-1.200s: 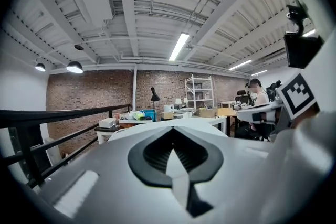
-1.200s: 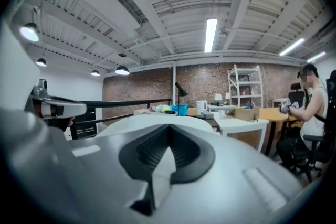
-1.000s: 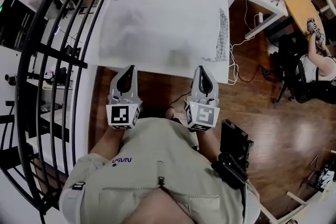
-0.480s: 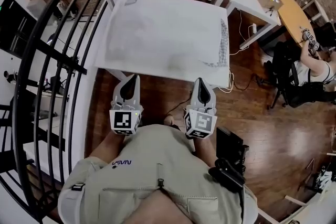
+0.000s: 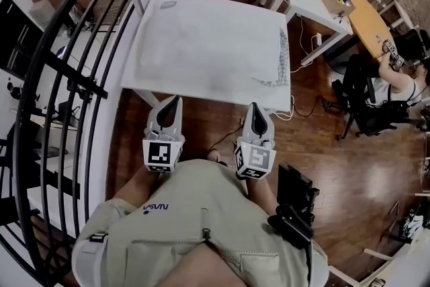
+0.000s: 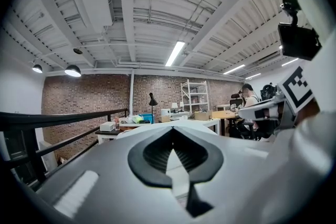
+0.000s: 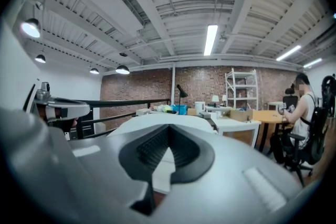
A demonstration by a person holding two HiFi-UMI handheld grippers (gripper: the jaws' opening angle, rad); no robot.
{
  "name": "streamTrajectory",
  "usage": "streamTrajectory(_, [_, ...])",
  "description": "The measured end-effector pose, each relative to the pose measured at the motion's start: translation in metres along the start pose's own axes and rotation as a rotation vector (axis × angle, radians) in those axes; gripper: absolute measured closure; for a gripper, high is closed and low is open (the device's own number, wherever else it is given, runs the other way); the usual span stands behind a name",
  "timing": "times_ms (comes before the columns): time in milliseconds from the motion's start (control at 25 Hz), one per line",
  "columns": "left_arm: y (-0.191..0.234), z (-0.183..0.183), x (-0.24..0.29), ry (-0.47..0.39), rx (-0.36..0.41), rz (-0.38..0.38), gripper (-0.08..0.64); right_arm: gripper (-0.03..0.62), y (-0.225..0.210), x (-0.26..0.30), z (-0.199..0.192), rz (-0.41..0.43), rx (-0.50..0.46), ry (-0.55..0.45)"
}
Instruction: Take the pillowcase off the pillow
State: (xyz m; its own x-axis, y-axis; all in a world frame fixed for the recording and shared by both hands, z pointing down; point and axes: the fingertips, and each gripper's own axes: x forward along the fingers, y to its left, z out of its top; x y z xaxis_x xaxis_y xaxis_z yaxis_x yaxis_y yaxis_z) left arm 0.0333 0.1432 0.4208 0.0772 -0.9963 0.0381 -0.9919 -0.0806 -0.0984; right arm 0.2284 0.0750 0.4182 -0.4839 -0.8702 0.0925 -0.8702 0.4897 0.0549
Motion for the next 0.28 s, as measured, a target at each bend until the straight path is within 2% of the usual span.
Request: streamTrajectory(280, [-0.012,0.0,0.004,0.003,0.012,-0.014,0.554,0.592,-0.008,-0.002,0.0,0.001,0.005,-0.007])
